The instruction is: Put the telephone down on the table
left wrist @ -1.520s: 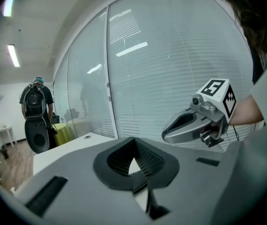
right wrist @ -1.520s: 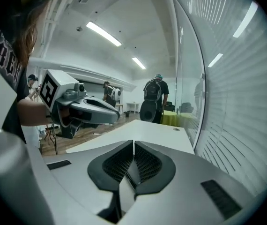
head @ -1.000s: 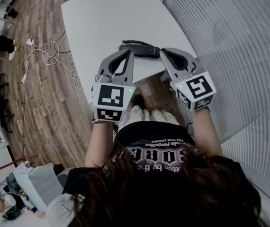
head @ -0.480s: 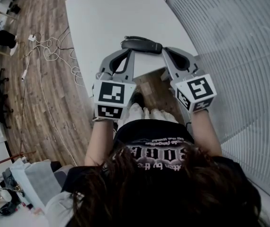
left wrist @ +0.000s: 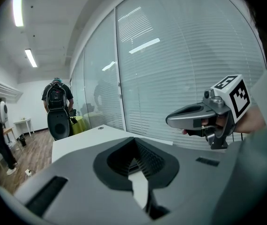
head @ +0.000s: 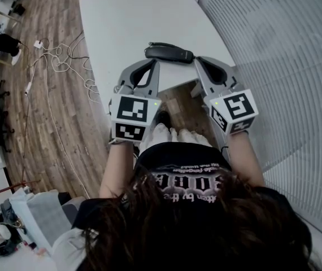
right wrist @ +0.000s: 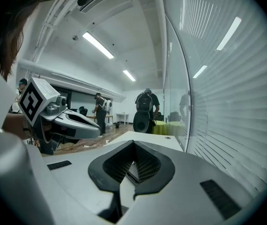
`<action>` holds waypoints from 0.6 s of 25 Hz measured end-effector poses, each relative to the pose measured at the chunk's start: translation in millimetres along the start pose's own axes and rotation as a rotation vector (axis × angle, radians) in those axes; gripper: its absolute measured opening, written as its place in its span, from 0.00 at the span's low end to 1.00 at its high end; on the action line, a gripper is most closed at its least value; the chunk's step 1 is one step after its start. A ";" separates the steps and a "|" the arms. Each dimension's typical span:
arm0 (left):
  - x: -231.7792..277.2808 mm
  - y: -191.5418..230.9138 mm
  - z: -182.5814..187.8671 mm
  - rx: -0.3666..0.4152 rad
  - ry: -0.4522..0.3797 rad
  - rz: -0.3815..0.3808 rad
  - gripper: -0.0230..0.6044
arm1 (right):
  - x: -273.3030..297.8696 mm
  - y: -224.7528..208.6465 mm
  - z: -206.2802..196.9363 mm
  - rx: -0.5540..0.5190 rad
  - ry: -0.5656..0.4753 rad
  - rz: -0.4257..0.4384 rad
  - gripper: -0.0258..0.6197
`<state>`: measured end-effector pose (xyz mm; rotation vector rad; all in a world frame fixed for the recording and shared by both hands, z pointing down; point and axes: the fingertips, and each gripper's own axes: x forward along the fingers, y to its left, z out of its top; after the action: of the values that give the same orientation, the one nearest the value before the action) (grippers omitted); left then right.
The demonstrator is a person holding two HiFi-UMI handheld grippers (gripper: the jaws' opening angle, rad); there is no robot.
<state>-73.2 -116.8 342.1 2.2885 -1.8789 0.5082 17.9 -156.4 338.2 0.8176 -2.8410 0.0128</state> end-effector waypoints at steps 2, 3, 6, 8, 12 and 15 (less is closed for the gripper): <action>1.3 -1.5 1.0 0.004 0.006 -0.005 0.04 | -1.3 -4.0 0.4 0.004 0.001 -0.007 0.08; 1.2 -2.0 1.0 0.006 0.008 -0.006 0.04 | -2.3 -5.1 0.3 0.006 0.003 -0.013 0.08; -2.0 -2.0 -0.1 0.010 0.011 -0.009 0.04 | -5.3 -4.2 1.3 0.010 0.003 -0.025 0.08; -3.2 -2.3 -0.7 0.013 0.014 -0.010 0.04 | -6.6 -3.6 1.9 0.006 -0.002 -0.023 0.08; -1.7 -1.5 -0.2 0.015 0.007 -0.007 0.04 | -6.8 -6.6 -0.2 0.002 -0.003 -0.024 0.08; -1.3 1.8 1.4 0.006 -0.006 -0.004 0.04 | -5.4 -8.8 -2.9 0.009 0.006 -0.031 0.08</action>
<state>-74.9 -116.4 340.1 2.2992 -1.8776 0.5079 27.5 -160.8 339.7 0.8623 -2.8246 0.0240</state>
